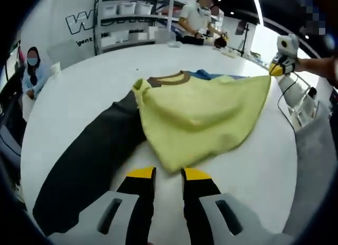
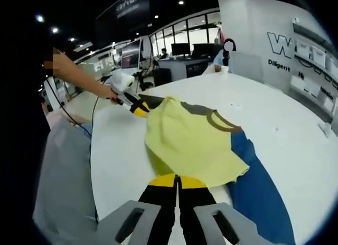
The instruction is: Fold the garment on the visible template until the final outline fits inside the template.
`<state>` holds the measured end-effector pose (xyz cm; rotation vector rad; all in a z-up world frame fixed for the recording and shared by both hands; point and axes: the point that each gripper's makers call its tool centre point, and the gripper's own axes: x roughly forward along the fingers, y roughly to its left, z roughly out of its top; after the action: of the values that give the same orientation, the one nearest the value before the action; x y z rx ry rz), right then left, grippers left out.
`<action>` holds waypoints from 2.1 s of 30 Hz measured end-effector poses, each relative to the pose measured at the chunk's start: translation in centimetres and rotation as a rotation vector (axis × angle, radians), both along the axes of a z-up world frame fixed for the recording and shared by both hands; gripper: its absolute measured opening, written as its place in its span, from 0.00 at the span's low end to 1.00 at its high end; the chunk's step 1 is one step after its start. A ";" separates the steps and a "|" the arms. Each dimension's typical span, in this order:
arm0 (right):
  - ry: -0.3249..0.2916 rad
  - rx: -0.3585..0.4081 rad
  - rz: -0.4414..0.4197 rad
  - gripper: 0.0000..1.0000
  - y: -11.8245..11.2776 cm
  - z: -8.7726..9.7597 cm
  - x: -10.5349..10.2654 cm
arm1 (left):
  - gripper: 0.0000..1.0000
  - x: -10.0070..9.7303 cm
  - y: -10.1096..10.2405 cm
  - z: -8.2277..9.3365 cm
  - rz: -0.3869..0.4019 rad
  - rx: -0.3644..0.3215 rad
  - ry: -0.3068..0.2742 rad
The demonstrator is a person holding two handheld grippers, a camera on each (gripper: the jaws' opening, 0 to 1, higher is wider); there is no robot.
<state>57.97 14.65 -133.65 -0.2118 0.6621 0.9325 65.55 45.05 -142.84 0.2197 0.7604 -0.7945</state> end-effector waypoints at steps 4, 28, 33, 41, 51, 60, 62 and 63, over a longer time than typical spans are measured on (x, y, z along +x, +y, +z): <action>0.000 -0.001 -0.003 0.00 0.0 0.0 0.0 | 0.12 0.0 -0.4 0.2 -0.024 -0.005 -0.009; -0.009 -0.007 0.002 0.00 -0.7 1.0 -1.3 | 0.01 -3.4 -1.2 4.6 0.029 -0.160 0.117; -0.007 -0.009 0.026 0.00 -0.5 1.3 -2.3 | 0.01 -4.3 -1.0 5.6 0.026 -0.186 0.133; 0.007 -0.026 0.051 0.00 -0.5 0.6 -3.7 | 0.01 -5.5 -0.4 6.4 0.030 -0.213 0.162; 0.034 -0.046 0.093 0.00 -0.4 -0.3 -5.7 | 0.01 -7.2 0.0 7.5 0.015 -0.226 0.170; 0.077 -0.052 0.138 0.00 0.1 -1.1 -8.1 | 0.01 -9.7 0.2 7.9 0.014 -0.250 0.216; 0.090 -0.051 0.144 0.00 0.2 -1.2 -8.6 | 0.01 -10.4 0.1 7.8 0.009 -0.253 0.231; 0.093 -0.051 0.145 0.00 0.2 -1.3 -8.7 | 0.01 -10.8 0.1 7.7 0.004 -0.255 0.241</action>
<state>49.23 14.81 -134.97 -0.2656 0.7644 1.0704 54.74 45.13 -135.14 -0.1080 0.8758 -0.9156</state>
